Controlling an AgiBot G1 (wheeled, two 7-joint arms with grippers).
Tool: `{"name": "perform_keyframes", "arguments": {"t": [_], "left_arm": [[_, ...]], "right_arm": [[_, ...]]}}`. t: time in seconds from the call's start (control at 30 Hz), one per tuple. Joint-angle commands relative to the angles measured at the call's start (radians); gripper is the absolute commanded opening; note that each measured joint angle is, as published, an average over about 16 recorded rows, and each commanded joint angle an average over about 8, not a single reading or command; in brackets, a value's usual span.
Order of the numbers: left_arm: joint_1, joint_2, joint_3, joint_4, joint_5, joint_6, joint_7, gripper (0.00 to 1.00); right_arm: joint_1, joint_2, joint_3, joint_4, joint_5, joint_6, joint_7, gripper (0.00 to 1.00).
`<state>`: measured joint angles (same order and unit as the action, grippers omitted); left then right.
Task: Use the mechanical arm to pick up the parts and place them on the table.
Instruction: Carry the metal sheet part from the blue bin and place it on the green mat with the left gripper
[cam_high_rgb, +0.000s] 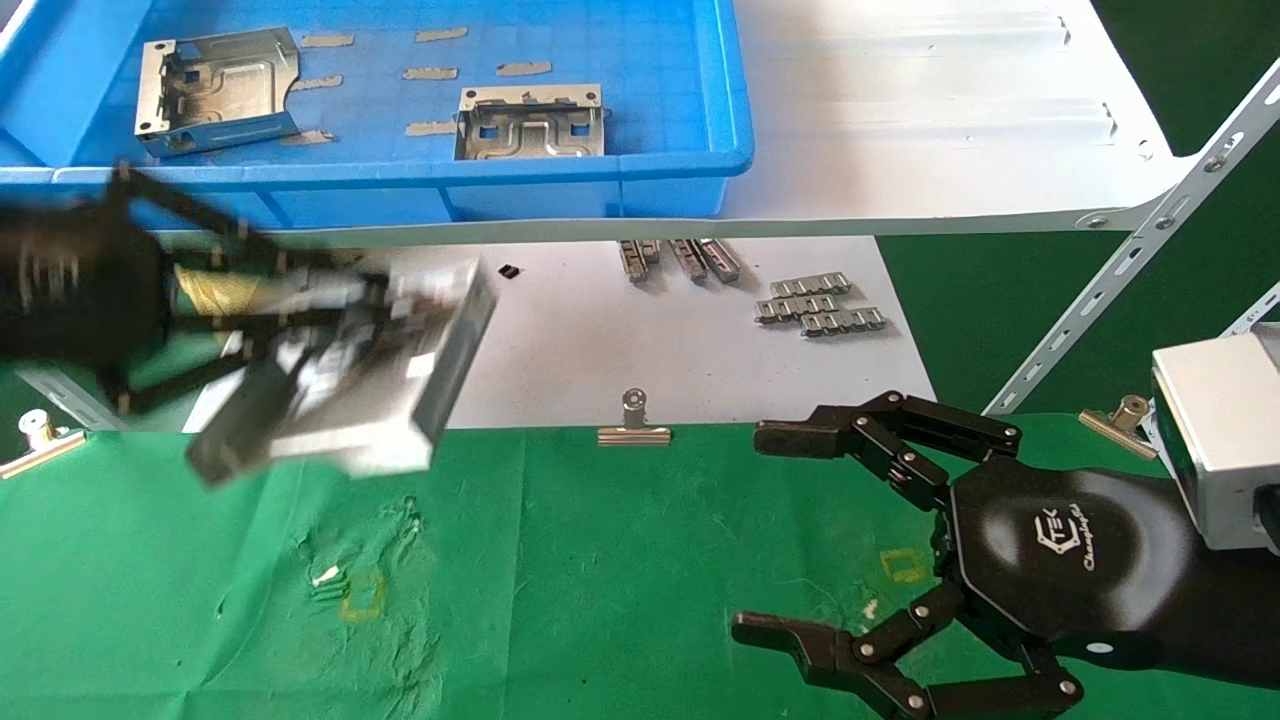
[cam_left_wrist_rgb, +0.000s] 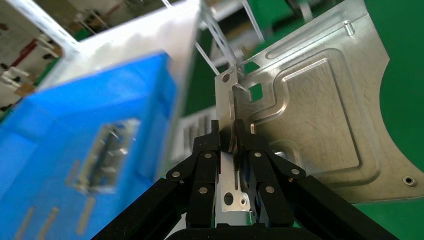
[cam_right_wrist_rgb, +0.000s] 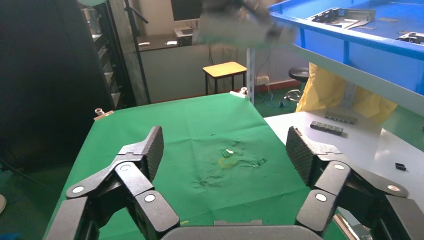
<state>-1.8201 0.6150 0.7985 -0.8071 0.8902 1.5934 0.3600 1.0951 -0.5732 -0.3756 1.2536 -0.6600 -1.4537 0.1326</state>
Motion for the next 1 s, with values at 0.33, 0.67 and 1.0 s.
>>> {"name": "perform_keyframes", "arguments": {"t": [0.33,0.67,1.0], "left_arm": [[0.034,0.002,0.165,0.041,0.132,-0.035,0.270,0.00],[0.100,0.050,0.206,0.109,0.197,-0.137,0.316,0.00],[0.181,0.034,0.219,0.088,0.204,-0.203,0.311,0.38]], "right_arm": [[0.000,0.000,0.000,0.000,0.000,0.000,0.000,1.00],[0.000,0.000,0.000,0.000,0.000,0.000,0.000,1.00],[0.000,0.000,0.000,0.000,0.000,0.000,0.000,1.00]]}}
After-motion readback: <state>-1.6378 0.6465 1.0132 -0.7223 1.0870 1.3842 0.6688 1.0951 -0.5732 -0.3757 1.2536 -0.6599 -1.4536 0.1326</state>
